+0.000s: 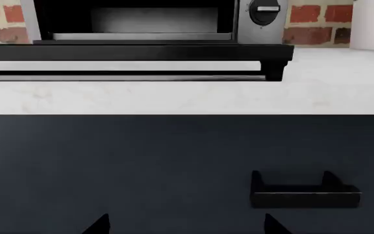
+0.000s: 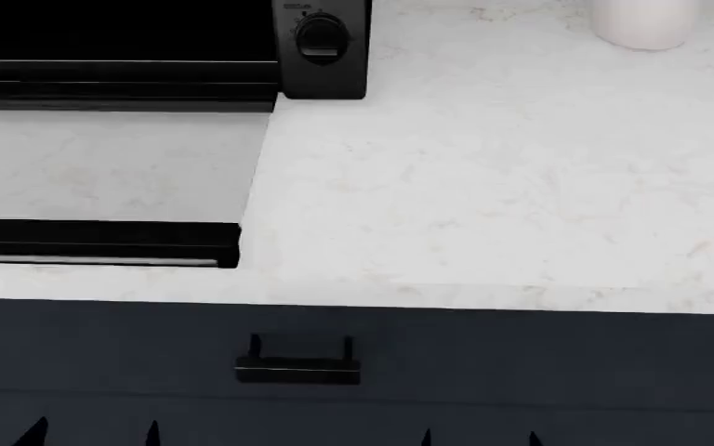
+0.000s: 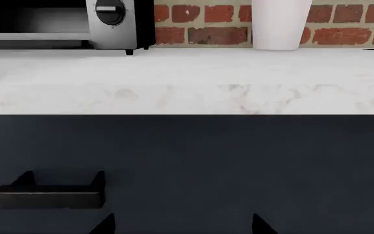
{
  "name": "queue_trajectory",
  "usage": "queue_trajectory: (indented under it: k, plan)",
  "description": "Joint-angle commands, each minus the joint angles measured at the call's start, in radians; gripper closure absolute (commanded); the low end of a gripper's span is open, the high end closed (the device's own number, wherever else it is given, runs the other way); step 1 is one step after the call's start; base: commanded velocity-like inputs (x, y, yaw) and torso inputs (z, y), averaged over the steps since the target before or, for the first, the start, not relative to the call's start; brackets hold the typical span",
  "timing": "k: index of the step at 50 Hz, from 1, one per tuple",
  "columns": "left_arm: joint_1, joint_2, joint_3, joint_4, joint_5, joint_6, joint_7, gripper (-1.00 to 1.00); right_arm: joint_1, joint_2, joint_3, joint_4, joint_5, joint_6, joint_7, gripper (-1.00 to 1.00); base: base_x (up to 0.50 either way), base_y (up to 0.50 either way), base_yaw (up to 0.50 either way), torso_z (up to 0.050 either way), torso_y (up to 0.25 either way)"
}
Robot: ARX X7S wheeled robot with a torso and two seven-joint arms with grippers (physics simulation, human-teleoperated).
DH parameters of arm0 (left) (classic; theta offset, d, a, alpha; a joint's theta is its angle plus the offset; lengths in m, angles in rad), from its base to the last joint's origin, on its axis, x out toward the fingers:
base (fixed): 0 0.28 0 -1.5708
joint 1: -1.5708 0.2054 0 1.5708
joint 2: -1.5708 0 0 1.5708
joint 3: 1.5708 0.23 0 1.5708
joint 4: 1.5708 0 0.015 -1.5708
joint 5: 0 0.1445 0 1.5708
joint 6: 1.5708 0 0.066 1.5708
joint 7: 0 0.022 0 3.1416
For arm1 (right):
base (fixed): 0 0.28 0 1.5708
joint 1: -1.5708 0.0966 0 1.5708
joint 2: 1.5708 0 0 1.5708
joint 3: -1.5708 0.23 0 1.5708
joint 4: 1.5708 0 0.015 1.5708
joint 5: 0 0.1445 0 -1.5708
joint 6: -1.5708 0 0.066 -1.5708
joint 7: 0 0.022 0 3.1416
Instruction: Close the toaster oven door.
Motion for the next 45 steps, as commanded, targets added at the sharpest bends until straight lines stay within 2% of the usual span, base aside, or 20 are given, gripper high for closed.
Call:
queue_trajectory:
  k: [1,11,45]
  plan:
    - [-0.001,-0.017,0.02,-0.007,-0.017,0.006,-0.02,-1.0,0.002,0.045,-0.055,0.007,0.045,-0.007,0.054,-1.0,0.0,0.0,0.0,0.0,0.0]
    - [-0.001,-0.047,0.048,-0.003,-0.077,-0.009,-0.027,-1.0,-0.001,0.061,-0.086,-0.028,0.059,0.017,0.073,-1.0,0.0,0.0,0.0,0.0,0.0]
    - [0.016,-0.109,0.11,0.084,-0.115,-0.035,-0.066,-1.0,-0.024,0.108,-0.138,-0.129,0.116,0.04,0.104,-1.0,0.0,0.0,0.0,0.05,0.0]
